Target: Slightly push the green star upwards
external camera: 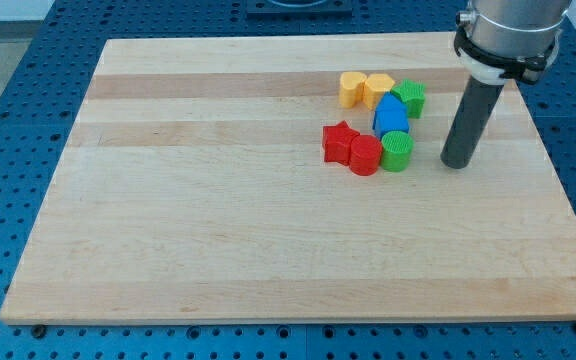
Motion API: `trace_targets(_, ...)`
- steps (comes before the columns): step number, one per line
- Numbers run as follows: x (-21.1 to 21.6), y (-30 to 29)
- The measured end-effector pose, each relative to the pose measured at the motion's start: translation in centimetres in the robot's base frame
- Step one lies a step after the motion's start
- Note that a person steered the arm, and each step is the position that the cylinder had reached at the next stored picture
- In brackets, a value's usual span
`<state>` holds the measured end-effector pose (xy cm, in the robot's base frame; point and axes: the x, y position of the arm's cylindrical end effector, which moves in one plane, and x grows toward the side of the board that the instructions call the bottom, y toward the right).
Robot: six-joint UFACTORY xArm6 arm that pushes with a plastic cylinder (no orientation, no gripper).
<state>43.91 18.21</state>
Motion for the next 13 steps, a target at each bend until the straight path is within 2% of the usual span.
trace_targets(7, -6.9, 0.0)
trace_targets(13, -9.5, 0.2)
